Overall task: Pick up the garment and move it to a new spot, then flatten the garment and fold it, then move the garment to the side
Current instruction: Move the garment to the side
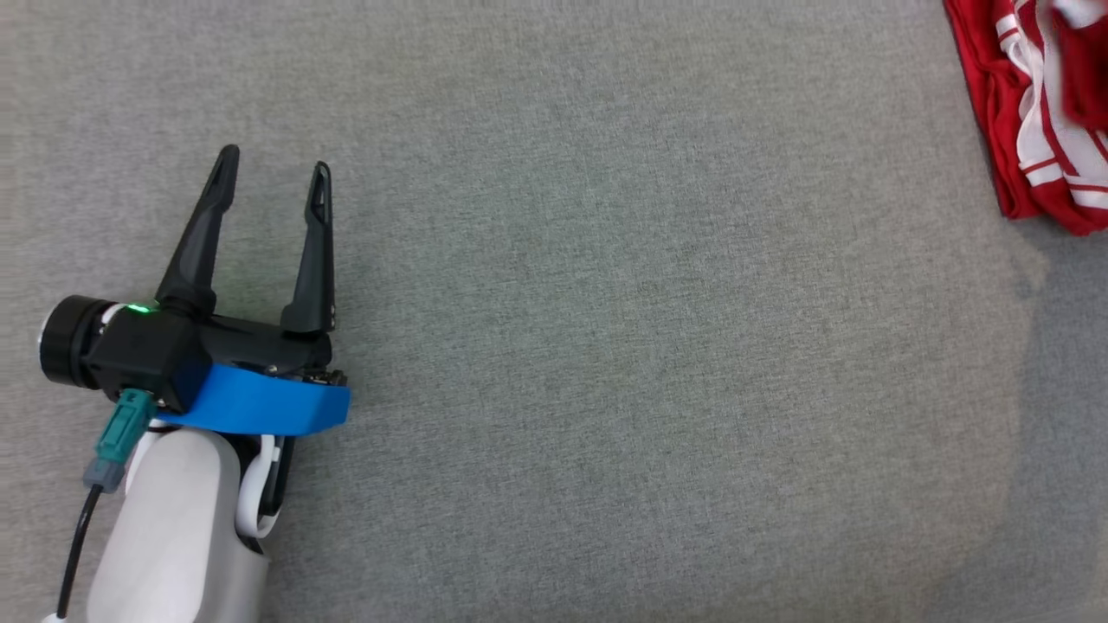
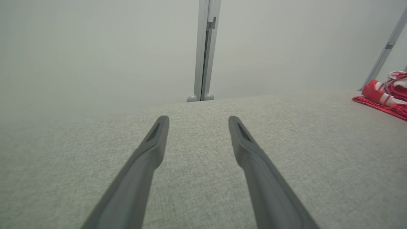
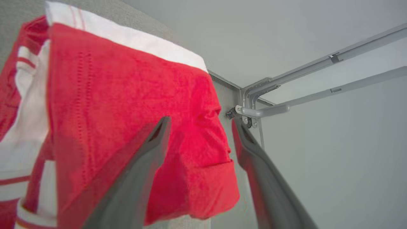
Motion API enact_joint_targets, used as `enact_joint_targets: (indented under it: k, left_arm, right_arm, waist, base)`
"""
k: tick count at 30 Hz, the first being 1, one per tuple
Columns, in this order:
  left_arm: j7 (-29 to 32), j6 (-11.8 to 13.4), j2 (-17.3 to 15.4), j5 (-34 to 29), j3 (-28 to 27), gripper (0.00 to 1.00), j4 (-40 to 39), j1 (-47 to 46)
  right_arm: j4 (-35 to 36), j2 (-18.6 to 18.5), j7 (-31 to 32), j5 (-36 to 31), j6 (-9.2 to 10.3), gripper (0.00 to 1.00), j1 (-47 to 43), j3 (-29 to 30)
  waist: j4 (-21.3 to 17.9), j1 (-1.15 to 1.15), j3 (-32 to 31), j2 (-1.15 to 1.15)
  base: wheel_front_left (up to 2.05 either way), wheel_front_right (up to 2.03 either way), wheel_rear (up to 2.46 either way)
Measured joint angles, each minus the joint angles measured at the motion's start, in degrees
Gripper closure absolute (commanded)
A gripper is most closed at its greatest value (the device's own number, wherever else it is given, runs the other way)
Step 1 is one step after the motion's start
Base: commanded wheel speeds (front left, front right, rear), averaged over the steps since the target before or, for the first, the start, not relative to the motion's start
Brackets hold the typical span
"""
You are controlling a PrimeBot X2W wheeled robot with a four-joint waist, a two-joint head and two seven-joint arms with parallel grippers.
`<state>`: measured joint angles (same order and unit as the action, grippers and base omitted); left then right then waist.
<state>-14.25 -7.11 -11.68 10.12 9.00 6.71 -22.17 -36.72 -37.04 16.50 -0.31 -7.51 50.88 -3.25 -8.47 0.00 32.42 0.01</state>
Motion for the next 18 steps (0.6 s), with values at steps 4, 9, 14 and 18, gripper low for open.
enact_joint_targets:
  k: [4,9,14,18]
  left_arm:
    - [-0.2,0.1,0.9,0.6,0.4,0.00,1.2,0.6]
    - [-0.5,0.3,1.5,1.5,0.3,0.00,3.4,2.5]
    - [-0.7,0.9,2.9,2.3,0.1,0.00,5.3,5.7]
    - [-0.7,1.4,3.8,3.0,-0.4,0.00,7.1,8.9]
  right_arm:
    - [0.3,3.2,-0.4,-0.9,0.01,0.00,-1.8,4.7]
    - [3.2,8.7,-2.9,-0.5,0.01,0.00,-6.3,7.7]
    - [8.9,13.7,-7.2,2.5,0.01,0.00,-13.3,9.3]
    - [15.4,17.8,-10.5,5.6,0.02,0.00,-21.2,11.4]
  waist:
    - [1.0,-0.01,-2.6,0.00]
    - [2.3,-0.01,-7.2,-0.01]
    - [4.1,-0.02,-13.0,-0.02]
    - [5.8,-0.02,-17.9,-0.03]
  base:
    - [0.00,0.00,0.00]
    - [0.00,0.00,0.00]
    - [0.00,0.00,0.00]
    - [0.00,0.00,0.00]
